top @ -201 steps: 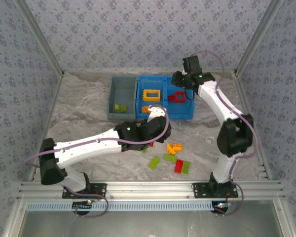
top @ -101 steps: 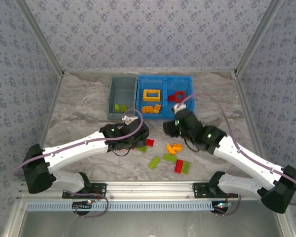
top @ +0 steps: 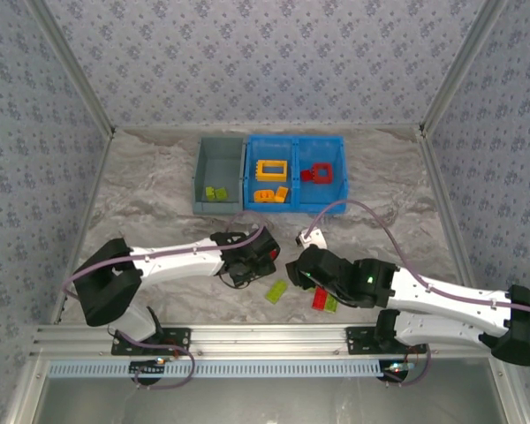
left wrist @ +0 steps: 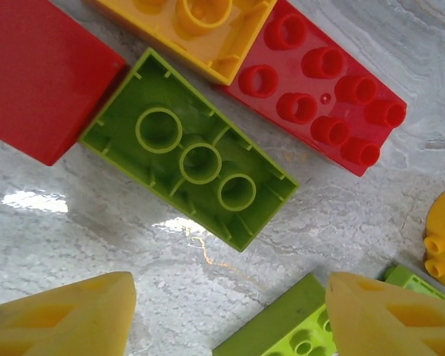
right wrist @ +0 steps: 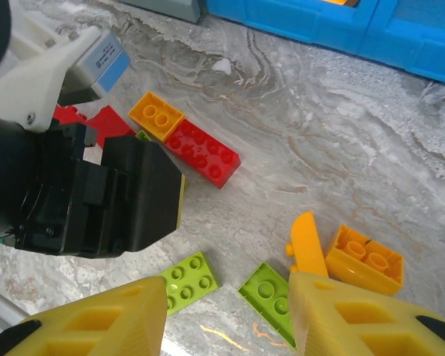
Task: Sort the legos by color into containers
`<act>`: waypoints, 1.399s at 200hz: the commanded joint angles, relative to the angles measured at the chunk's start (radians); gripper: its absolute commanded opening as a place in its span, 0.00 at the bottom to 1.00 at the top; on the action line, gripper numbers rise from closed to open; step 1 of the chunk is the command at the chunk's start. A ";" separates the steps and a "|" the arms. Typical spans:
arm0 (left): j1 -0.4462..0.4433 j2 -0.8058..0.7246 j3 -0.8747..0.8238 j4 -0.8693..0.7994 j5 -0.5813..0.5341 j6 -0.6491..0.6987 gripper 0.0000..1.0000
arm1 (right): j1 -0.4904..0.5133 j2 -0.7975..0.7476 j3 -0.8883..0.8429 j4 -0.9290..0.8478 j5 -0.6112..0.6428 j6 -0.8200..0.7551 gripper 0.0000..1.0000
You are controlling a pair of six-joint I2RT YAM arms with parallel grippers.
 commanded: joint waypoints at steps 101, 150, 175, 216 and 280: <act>0.067 0.137 0.063 0.016 -0.004 -0.079 0.70 | 0.008 -0.019 -0.008 -0.012 0.071 0.039 0.50; 0.088 0.169 0.098 -0.021 -0.038 -0.052 0.68 | 0.002 -0.012 -0.019 0.006 0.062 0.039 0.50; 0.093 0.168 0.083 -0.023 -0.055 -0.053 0.60 | 0.000 -0.014 -0.019 0.023 0.051 0.024 0.50; 0.082 0.135 0.078 -0.052 -0.074 -0.049 0.52 | 0.006 -0.060 -0.031 0.134 -0.031 -0.074 0.51; 0.041 0.035 0.043 -0.088 -0.096 -0.057 0.38 | -0.028 -0.098 -0.019 0.146 -0.055 -0.091 0.52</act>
